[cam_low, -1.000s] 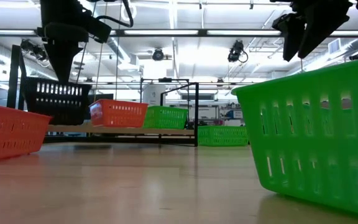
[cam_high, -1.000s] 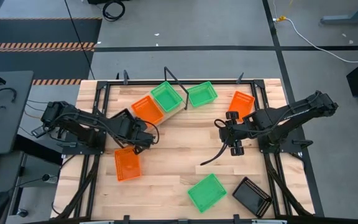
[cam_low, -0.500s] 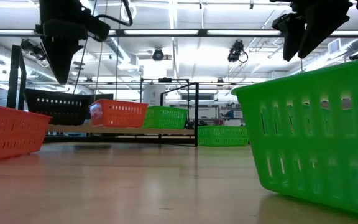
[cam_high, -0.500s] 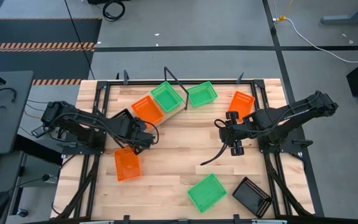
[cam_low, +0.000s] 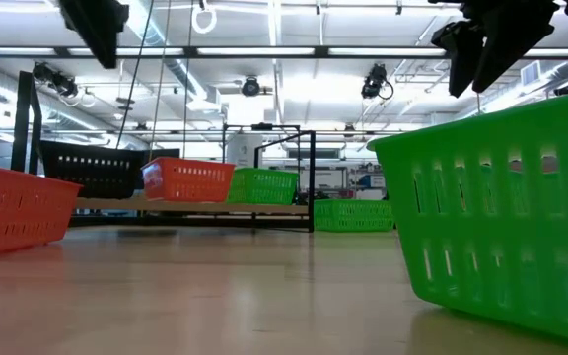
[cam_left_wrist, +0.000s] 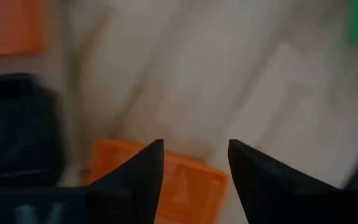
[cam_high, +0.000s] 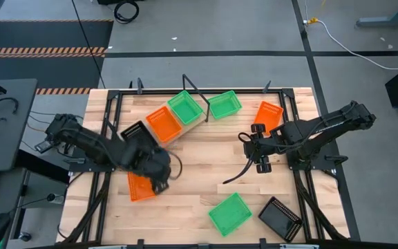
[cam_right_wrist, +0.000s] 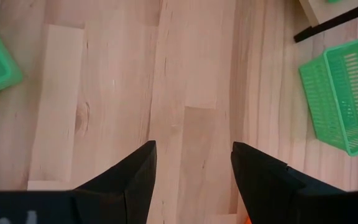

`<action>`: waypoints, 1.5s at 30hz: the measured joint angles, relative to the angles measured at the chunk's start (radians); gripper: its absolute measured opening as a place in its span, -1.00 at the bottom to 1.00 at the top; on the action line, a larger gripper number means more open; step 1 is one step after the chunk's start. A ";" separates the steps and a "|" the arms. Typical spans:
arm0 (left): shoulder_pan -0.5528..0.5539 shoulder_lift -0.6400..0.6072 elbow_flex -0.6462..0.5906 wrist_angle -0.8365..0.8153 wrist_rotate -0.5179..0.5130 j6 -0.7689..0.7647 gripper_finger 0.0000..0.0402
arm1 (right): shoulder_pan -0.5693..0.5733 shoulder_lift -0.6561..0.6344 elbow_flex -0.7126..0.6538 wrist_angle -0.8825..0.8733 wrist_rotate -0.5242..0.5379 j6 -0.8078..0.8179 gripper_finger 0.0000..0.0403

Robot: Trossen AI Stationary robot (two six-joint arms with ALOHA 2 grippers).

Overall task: Stack baskets on shelf by color
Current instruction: Stack the right orange bin on top of the orange bin on the shelf

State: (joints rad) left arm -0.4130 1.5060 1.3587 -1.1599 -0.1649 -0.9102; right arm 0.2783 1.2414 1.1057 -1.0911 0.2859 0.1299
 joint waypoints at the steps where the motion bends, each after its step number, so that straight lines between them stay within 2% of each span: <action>1: -0.031 0.011 -0.003 0.018 0.005 -0.009 -0.07 | 0.000 0.000 0.000 0.000 0.000 0.000 0.06; 5: -0.140 0.059 -0.004 0.045 0.033 -0.041 -0.08 | 0.000 0.000 0.000 -0.001 0.000 -0.001 0.06; 12: -0.269 0.123 -0.004 0.043 0.093 -0.199 -0.09 | 0.000 0.000 0.000 0.006 0.000 -0.002 0.06; 20: -0.347 0.128 -0.004 0.068 0.036 -0.317 -0.12 | 0.000 0.000 0.000 0.081 -0.041 -0.036 0.06; 23: -0.377 0.131 -0.004 0.068 0.011 -0.344 -0.14 | -0.011 0.000 0.000 0.082 0.024 -0.054 0.06; 25: -0.396 0.136 -0.004 0.069 0.010 -0.364 -0.14 | -0.014 0.000 0.000 0.086 0.029 -0.068 0.06; 29: -0.440 0.166 -0.004 0.069 0.012 -0.378 -0.14 | -0.012 0.001 0.000 0.117 -0.045 -0.074 0.06; 35: -0.469 0.234 -0.005 0.048 0.036 -0.380 -0.13 | -0.040 0.001 0.000 0.098 -0.025 -0.029 0.06; 38: -0.480 0.256 -0.005 -0.014 0.038 -0.380 -0.14 | -0.048 0.001 0.000 0.094 -0.026 0.013 0.06; 45: -0.500 0.261 -0.005 -0.095 0.005 -0.345 -0.12 | -0.043 0.001 0.000 0.005 -0.025 0.146 0.06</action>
State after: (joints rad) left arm -0.9133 1.7668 1.3540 -1.2549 -0.1599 -1.2554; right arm 0.2356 1.2423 1.1053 -1.0866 0.2608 0.2758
